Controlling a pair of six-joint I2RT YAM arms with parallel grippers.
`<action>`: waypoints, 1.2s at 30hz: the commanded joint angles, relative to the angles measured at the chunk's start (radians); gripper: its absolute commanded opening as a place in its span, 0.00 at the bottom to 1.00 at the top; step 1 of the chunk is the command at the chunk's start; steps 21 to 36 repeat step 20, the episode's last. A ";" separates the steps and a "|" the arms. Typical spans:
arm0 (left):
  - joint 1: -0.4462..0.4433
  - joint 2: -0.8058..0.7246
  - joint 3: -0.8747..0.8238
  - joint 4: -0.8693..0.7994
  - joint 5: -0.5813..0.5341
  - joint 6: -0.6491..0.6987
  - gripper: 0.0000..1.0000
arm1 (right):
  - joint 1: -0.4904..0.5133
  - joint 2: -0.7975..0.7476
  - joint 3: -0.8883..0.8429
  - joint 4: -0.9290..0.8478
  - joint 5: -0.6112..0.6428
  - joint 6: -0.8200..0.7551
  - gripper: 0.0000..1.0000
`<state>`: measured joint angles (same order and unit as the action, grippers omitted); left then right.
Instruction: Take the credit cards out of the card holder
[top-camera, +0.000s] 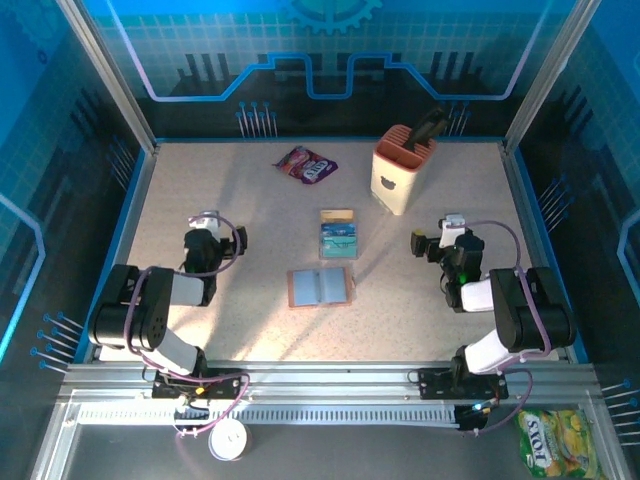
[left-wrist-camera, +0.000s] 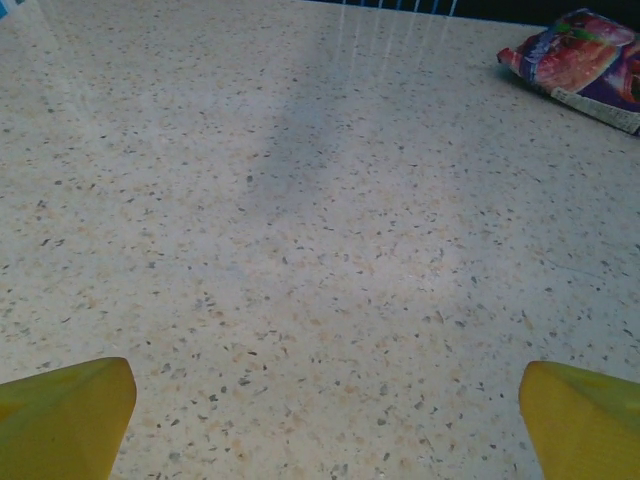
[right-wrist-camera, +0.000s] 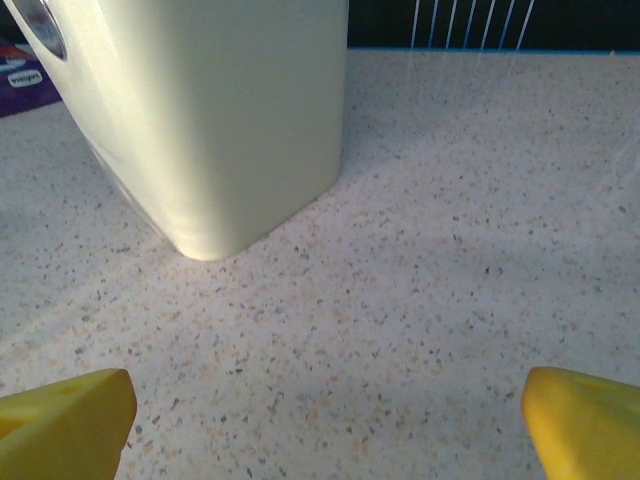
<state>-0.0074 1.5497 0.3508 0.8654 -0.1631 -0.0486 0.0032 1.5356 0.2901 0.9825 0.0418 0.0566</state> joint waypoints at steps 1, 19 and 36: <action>0.007 0.004 0.025 0.072 0.059 0.034 0.99 | 0.004 -0.005 0.025 0.054 0.002 -0.004 1.00; -0.011 0.004 0.030 0.065 0.086 0.064 0.99 | 0.036 0.005 0.110 -0.094 -0.059 -0.066 1.00; -0.011 0.003 0.029 0.065 0.085 0.064 0.99 | 0.036 0.003 0.100 -0.077 -0.044 -0.063 1.00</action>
